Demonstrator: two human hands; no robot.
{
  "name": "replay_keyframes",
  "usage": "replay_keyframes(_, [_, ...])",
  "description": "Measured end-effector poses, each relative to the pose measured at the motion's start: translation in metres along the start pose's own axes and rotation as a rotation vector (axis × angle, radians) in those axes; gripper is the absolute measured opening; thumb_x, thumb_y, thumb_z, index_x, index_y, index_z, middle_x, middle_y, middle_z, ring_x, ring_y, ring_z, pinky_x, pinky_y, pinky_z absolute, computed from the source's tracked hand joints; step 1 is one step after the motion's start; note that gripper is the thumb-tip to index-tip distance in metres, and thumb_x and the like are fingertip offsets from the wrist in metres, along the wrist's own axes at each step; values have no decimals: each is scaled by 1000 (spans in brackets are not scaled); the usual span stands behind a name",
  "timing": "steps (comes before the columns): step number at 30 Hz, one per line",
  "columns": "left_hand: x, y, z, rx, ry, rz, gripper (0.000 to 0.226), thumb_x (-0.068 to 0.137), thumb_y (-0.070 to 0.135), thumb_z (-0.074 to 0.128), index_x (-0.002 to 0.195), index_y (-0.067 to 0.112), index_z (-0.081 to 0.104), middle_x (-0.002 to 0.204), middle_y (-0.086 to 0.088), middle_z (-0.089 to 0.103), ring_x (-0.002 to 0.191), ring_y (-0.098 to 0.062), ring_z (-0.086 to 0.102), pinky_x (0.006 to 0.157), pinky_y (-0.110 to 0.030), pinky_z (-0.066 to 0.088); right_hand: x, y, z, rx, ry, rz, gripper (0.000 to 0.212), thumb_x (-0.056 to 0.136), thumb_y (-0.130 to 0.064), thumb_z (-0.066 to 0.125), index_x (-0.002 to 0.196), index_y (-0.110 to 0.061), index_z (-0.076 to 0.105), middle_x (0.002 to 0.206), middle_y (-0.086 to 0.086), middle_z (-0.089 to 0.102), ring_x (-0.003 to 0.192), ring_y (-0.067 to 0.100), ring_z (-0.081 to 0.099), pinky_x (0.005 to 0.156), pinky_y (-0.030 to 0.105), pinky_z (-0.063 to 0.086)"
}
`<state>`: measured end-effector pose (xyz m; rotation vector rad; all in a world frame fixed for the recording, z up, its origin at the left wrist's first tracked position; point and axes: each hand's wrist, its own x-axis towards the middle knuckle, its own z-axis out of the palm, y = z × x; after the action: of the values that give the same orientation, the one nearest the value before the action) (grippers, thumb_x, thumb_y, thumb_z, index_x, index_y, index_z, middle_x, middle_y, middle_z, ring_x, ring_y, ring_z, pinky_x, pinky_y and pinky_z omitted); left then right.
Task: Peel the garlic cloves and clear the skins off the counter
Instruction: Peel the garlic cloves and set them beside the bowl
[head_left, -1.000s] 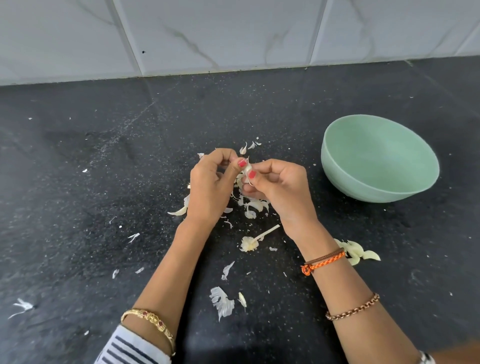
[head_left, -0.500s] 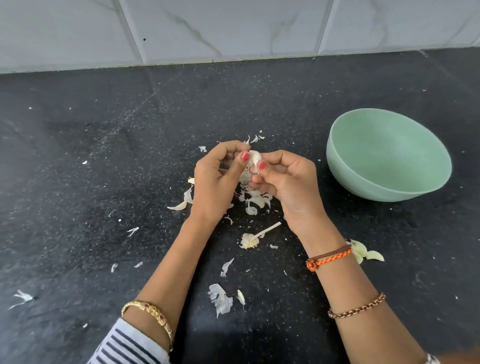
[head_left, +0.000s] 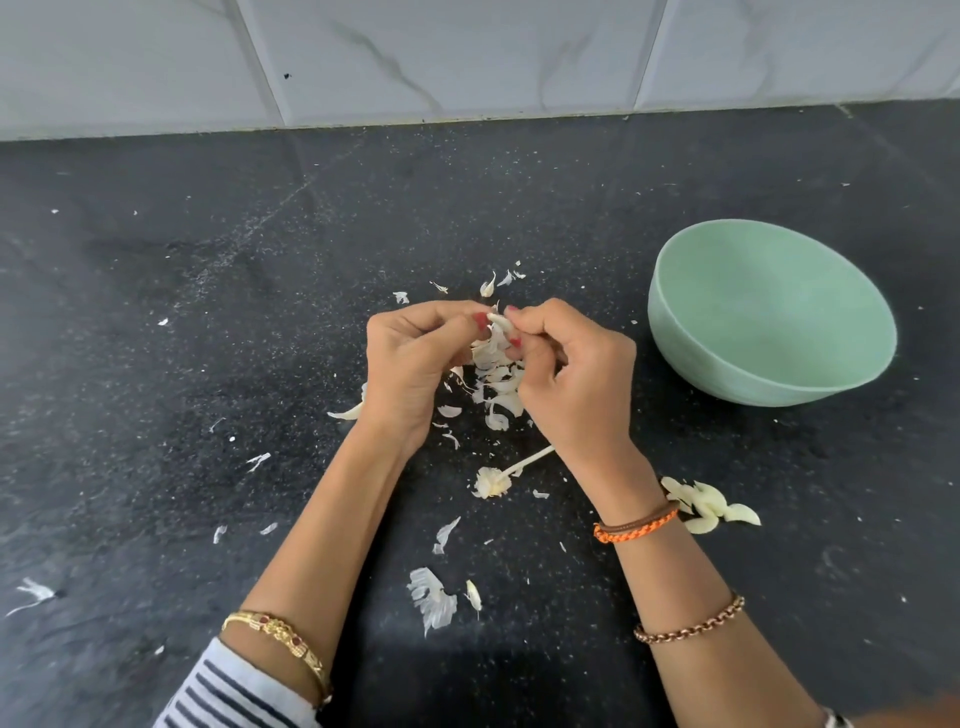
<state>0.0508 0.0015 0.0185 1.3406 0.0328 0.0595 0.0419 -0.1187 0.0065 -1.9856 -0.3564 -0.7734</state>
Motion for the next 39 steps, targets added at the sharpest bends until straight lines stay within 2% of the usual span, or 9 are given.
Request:
replay_keyframes(4, [0,1,1,-28,20,-70,38,77,-10,56,53,14,72,57,5,66,57,-3,56,54,-15,43,-2,4,3,-119,52,-129,17,74,19,59,75,4,68,71,9,69,62,18,66,56,20,50])
replay_keyframes(9, [-1,1,7,-112,35,-97,47,84,-11,49,49,14,69,48,5,56,46,0,47,44,-12,35,-2,3,4,-78,67,-139,14,80,12,58,74,4,67,68,8,68,57,17,64,51,23,48])
replay_keyframes(13, [-3,2,9,-121,4,-87,39,82,-4,56,50,15,70,48,8,56,47,1,46,47,-13,35,1,-7,1,238,-5,185,16,84,10,56,81,-2,66,72,0,67,59,6,64,53,17,50])
replay_keyframes(16, [1,2,0,-39,110,-77,31,75,4,64,49,19,69,49,10,55,50,0,46,50,-14,37,6,-15,-5,580,11,495,21,87,10,54,79,-7,62,63,-3,65,52,5,59,55,20,51])
replay_keyframes(18, [1,3,-4,51,149,-37,24,70,15,61,48,24,66,50,12,53,52,0,45,51,-14,37,9,-18,-6,587,-21,592,19,89,7,52,81,-6,64,62,-2,64,51,7,59,54,21,52])
replay_keyframes(20, [-1,4,0,122,107,25,25,76,12,61,54,23,64,51,13,54,54,1,47,53,-12,37,7,-19,-4,565,-57,650,18,89,3,53,83,-4,68,60,0,62,51,8,58,55,25,54])
replay_keyframes(26, [-4,-2,4,113,28,168,21,84,-6,59,88,12,67,65,11,67,59,1,54,62,-13,43,6,-19,-5,516,-39,623,20,88,2,55,91,-10,71,57,-6,62,53,6,59,54,18,49])
replay_keyframes(31, [-4,-2,1,45,25,138,22,80,-9,62,85,12,66,66,6,70,64,-5,64,69,-17,51,6,-17,-6,476,-77,584,19,88,3,56,95,-8,69,62,-5,64,56,5,60,54,17,49])
replay_keyframes(39, [-4,2,-2,-75,-25,27,20,79,-9,61,84,10,64,63,5,70,55,-1,61,55,-13,46,6,-15,-8,462,-100,549,20,88,1,58,93,-14,69,65,1,64,54,4,60,55,17,52])
